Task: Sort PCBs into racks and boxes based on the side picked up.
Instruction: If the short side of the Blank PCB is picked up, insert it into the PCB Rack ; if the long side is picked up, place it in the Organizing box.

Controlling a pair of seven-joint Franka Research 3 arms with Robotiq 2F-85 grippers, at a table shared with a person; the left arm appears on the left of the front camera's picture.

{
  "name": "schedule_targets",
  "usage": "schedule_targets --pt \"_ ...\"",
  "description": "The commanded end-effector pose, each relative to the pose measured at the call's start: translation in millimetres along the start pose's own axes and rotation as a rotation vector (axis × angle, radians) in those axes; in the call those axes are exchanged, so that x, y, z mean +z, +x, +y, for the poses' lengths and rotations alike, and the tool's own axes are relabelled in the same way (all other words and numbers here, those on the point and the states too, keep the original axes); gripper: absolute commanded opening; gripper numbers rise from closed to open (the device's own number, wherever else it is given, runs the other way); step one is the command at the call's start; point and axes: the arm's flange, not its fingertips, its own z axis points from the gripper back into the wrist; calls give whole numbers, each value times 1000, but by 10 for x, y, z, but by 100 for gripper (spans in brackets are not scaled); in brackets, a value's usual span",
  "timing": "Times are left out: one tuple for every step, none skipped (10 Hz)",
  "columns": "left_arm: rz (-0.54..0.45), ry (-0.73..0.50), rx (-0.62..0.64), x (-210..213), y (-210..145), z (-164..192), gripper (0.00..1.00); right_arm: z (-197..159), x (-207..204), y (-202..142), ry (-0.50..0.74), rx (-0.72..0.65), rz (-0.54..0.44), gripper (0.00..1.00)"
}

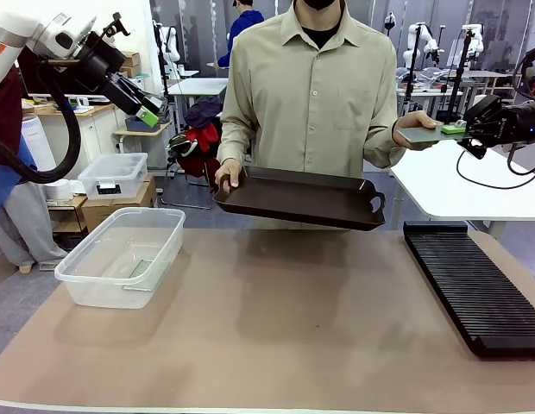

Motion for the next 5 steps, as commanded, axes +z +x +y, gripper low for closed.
schedule_targets --pt "2 1 1 -10 -9 -6 100 6 -7 -8 5 17 8 0" --pt "2 1 1 -10 -9 -6 100 6 -7 -8 5 17 8 0" --pt "2 1 1 -10 -9 -6 100 6 -7 -8 5 17 8 0" --pt "2 1 1 -10 -9 -6 100 6 -7 -8 5 17 8 0" --pt "2 1 1 -10 -9 -6 100 6 -7 -8 5 17 8 0"
